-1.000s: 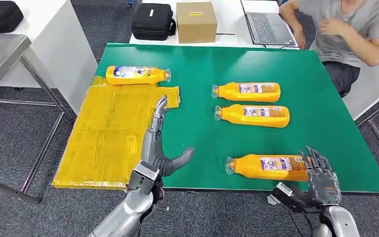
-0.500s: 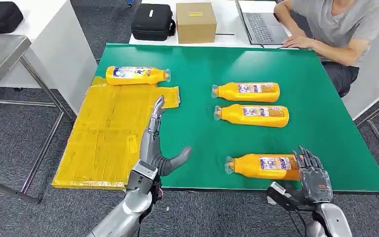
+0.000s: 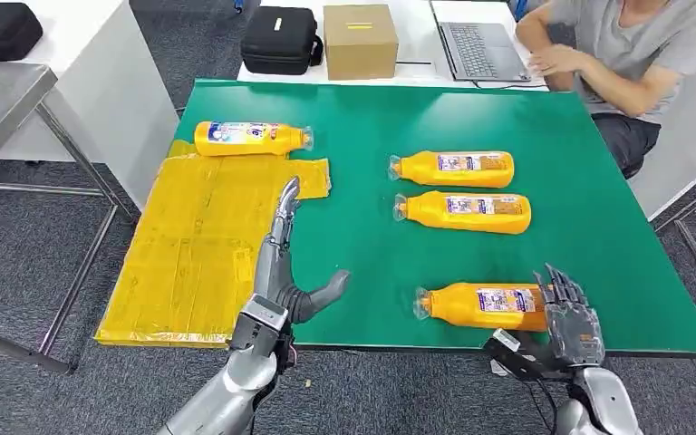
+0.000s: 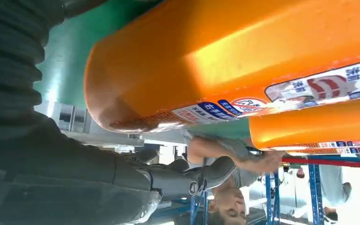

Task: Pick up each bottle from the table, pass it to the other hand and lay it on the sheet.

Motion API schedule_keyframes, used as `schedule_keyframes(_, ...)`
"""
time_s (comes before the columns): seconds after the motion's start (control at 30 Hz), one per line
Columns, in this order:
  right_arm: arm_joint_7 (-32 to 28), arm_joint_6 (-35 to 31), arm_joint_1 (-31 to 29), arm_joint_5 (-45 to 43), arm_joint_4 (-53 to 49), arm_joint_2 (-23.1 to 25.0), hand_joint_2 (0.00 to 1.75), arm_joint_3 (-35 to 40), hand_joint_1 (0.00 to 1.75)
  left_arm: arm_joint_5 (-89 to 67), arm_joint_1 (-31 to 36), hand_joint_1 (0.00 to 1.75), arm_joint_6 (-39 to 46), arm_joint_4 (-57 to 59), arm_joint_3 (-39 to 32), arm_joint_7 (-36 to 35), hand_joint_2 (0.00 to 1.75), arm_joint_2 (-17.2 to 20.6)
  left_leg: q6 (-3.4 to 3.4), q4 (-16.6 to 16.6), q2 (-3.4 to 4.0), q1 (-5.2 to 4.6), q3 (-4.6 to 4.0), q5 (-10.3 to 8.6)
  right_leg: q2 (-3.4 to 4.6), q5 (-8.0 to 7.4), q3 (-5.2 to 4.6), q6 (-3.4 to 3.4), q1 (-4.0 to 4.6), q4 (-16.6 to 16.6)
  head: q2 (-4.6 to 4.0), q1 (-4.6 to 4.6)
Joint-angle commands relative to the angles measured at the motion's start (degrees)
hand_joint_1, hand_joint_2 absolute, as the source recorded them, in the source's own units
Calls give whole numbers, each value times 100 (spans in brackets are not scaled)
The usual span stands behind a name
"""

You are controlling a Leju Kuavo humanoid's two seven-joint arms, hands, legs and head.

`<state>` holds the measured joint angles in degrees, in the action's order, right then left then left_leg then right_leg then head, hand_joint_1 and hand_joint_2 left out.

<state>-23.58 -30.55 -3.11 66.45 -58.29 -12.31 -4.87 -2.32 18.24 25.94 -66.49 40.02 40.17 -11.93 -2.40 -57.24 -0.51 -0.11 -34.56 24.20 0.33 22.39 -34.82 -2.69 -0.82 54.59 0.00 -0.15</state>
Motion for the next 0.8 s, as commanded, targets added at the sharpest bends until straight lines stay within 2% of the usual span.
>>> schedule_keyframes(0.03, -38, -8, -240, -98, 585, 92, 175, 157, 0, 38, 194, 0, -15, 265, 209, -17, 175, 180, 10, 5, 9, 6, 20, 7, 5, 4, 19, 9, 7, -7, 2, 0)
schedule_keyframes(0.17, -27, 14, -269, -116, 678, 64, 175, 134, 0, 82, 230, 0, -69, 324, 204, -17, 175, 156, 21, 0, 15, 5, 50, 23, 5, 21, 44, 19, 7, 3, 2, 0)
schedule_keyframes(0.2, -29, 27, -274, -121, 726, 23, 175, 115, 0, 87, 231, 0, -72, 322, 204, -17, 175, 167, 12, 6, 8, 6, 26, 8, 3, 6, 24, 10, 7, -6, 2, 0)
schedule_keyframes(0.3, -55, 113, -458, -165, 1119, -33, 175, 98, 0, 107, 230, 0, -44, 287, 248, -17, 175, 177, 19, 4, 14, 5, 47, 17, 4, 16, 41, 17, 6, -1, 2, 0)
schedule_keyframes(0.37, -49, 159, -476, -172, 1224, -52, 175, 93, 0, 110, 218, 0, -41, 281, 256, -17, 175, 180, 10, 6, 8, 5, 25, 6, 2, 4, 22, 9, 6, -7, 2, 0)
schedule_keyframes(0.57, 4, 284, -532, -164, 1473, -131, 175, 82, 0, 123, 187, 0, -72, 218, 280, -17, 175, 208, 20, 1, 6, 6, 50, 16, -4, 13, 45, 18, 8, -1, 2, -2)
schedule_keyframes(0.8, -41, 546, -795, -185, 2065, -333, 175, 111, 0, 180, 405, 0, -211, 417, 261, -17, 175, 64, 5, 0, -4, 1, 52, 0, -11, -1, 50, 7, 4, -9, 2, 0)
